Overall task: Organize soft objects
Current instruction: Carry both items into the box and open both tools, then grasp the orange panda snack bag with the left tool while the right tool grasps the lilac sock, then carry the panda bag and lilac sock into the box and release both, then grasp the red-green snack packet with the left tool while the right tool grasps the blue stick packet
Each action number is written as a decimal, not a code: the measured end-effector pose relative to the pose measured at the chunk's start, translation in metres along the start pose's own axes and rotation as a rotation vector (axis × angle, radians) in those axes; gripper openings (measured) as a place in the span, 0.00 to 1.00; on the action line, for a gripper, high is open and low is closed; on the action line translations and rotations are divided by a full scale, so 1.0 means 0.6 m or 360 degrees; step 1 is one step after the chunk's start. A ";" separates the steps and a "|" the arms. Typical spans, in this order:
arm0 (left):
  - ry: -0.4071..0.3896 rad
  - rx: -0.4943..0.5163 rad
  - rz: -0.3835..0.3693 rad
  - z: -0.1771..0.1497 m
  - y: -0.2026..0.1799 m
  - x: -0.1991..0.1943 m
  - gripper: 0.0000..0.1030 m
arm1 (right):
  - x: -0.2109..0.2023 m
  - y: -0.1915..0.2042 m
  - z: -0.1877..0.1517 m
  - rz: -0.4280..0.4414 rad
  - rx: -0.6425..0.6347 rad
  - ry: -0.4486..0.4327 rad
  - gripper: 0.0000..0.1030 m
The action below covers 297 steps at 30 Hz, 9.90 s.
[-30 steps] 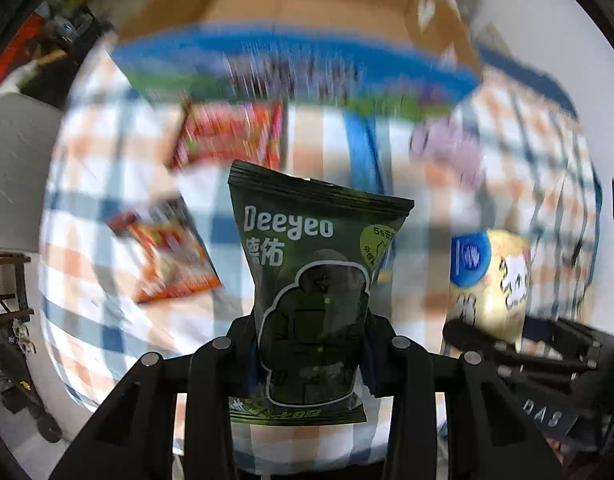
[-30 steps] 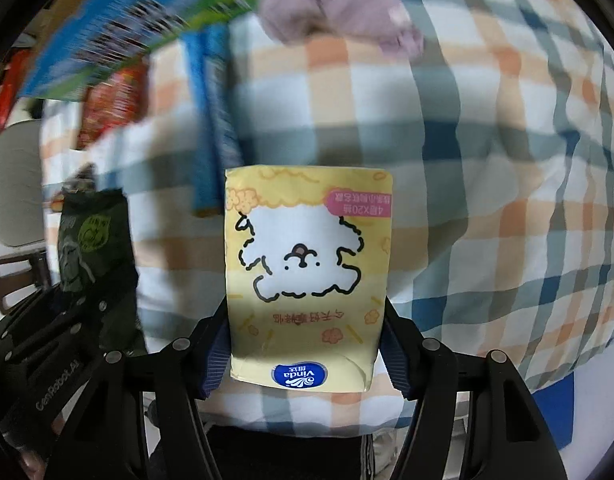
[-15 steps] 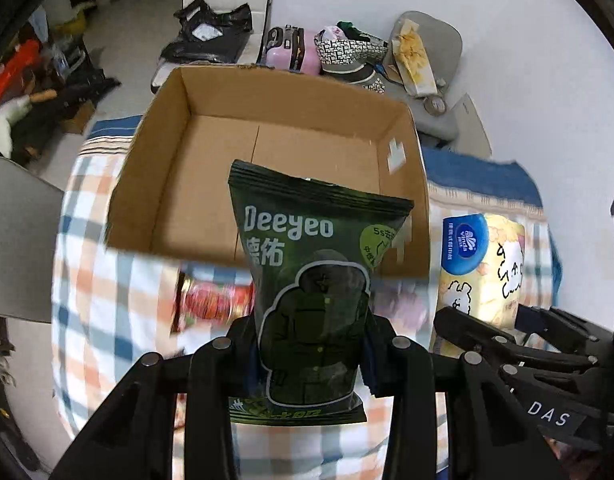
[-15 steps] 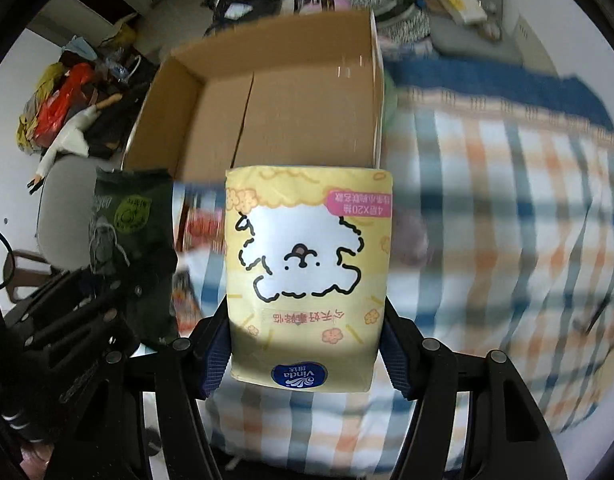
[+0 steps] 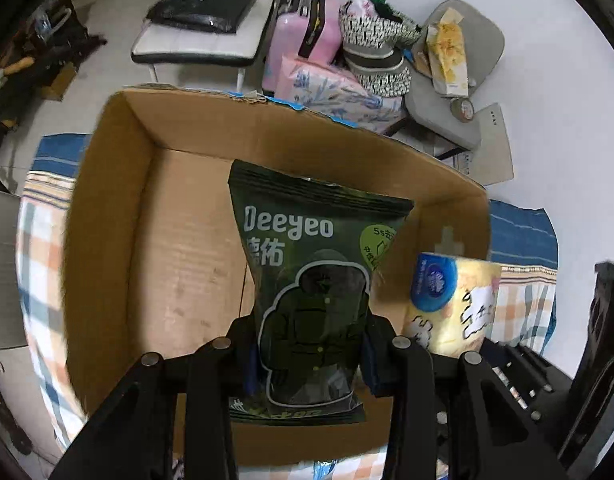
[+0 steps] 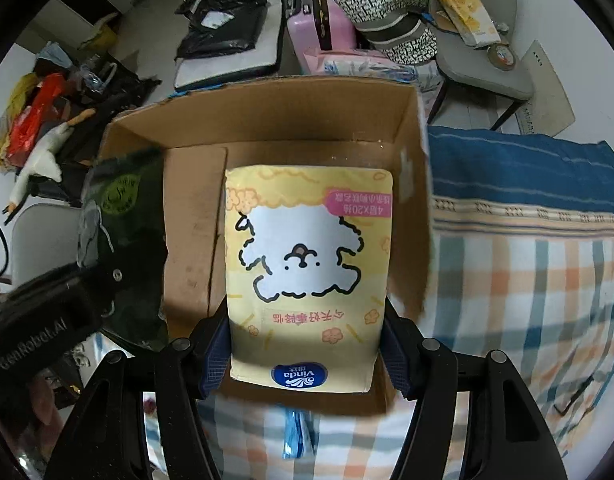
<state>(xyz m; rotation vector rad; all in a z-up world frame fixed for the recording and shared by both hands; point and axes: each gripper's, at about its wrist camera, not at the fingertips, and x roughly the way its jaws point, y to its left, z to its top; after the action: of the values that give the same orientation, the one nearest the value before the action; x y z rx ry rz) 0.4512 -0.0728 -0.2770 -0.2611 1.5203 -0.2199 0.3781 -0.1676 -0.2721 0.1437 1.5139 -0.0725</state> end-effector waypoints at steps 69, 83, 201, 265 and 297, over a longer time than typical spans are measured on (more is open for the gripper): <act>-0.0292 0.0105 0.0417 -0.331 0.085 -0.184 0.87 | -0.140 0.067 -0.192 -0.0076 0.0079 -0.0253 0.93; 0.0223 -0.0096 0.0644 -0.412 0.170 0.089 0.87 | 0.069 -0.054 -0.276 -0.0070 0.0217 0.0098 0.93; 0.0198 0.0260 0.0468 0.090 0.070 0.084 0.41 | 0.119 -0.042 0.063 -0.0067 0.0166 0.0455 0.23; -0.0267 -0.0032 0.0367 -0.306 0.124 -0.126 0.98 | -0.096 0.036 -0.165 -0.0046 0.0007 -0.0068 1.00; 0.0125 -0.0386 0.0459 -0.422 0.274 0.045 0.98 | 0.182 -0.062 -0.300 0.0013 0.0157 0.0365 0.30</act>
<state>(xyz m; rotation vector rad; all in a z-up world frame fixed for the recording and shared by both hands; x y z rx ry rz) 0.1961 0.0678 -0.3611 -0.2233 1.6432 0.1861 0.2009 -0.1750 -0.3922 0.2439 1.7393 -0.1280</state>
